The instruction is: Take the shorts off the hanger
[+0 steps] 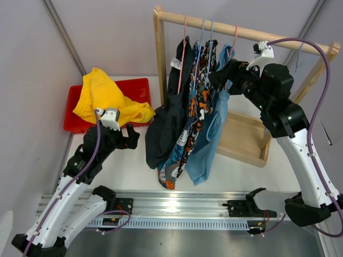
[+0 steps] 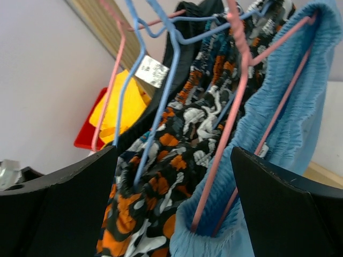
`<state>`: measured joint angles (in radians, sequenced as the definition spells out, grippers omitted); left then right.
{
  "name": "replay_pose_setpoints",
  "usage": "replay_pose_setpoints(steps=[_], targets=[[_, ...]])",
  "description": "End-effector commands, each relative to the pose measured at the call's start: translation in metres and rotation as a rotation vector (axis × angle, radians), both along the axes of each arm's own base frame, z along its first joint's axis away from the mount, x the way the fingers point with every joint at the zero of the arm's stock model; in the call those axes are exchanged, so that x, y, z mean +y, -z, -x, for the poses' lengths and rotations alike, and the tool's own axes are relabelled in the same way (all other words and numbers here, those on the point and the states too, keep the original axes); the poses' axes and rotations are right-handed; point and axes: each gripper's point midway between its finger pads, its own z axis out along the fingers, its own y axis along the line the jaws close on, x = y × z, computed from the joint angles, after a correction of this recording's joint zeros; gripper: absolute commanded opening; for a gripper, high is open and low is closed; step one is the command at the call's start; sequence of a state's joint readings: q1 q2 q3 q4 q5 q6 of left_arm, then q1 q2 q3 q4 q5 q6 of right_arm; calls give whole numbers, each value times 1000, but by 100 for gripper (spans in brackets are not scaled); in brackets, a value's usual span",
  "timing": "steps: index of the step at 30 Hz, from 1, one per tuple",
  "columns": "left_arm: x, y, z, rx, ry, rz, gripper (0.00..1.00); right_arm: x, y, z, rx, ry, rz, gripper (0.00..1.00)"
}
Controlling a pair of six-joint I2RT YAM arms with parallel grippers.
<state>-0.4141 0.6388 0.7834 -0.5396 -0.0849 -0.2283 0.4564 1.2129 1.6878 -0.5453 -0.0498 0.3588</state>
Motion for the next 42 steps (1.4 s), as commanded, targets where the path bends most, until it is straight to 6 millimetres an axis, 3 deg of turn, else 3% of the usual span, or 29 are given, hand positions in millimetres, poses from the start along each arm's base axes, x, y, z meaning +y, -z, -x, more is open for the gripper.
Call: replay_pose_setpoints(steps=[1,4,6,7,10,21,24,26,27,29,33,36,37,38,39,40,41,42], targets=[[-3,-9,-1,-32,-3,27,99,-15,-27,-5,-97,86,3,91],[-5,-9,-1,-30,4,28,99,-20,-24,-11,-101,123,12,84],[-5,-9,-1,-31,5,27,99,-20,-22,-14,-100,132,18,74],[-6,-8,-1,-27,8,28,99,-20,-21,-16,-99,135,21,63],[-6,-9,-1,-28,12,28,99,-19,-13,-21,-89,142,36,49],[-7,-7,0,-26,15,26,99,-11,9,-41,-55,151,62,46],[-7,-9,0,-28,17,28,99,-10,10,-45,-54,155,64,30],[-7,-9,0,-30,19,28,99,-10,11,-47,-53,157,61,6],[-8,-11,1,-40,29,31,99,-10,11,-47,-50,158,62,0],[-9,-17,2,-63,38,38,99,-12,9,-45,-53,160,57,0],[-22,-49,8,-132,105,52,99,-17,-1,-35,-75,162,45,0],[-48,-89,16,-190,186,62,99,-22,-20,-25,-110,167,17,0],[-72,-86,23,-169,269,39,99,-24,-26,-22,-121,175,9,0],[-75,-120,22,-230,243,52,99,-27,-31,-20,-127,185,1,0],[-86,-126,25,-246,273,30,99,-31,-45,-13,-150,195,-24,0],[-111,-145,42,-277,361,49,99,-35,-50,-12,-156,215,-36,0],[-126,-139,36,-267,348,1,99,-37,-56,-9,-165,223,-46,0],[-140,-155,40,-294,373,16,99,-41,-71,-3,-191,233,-71,0]])
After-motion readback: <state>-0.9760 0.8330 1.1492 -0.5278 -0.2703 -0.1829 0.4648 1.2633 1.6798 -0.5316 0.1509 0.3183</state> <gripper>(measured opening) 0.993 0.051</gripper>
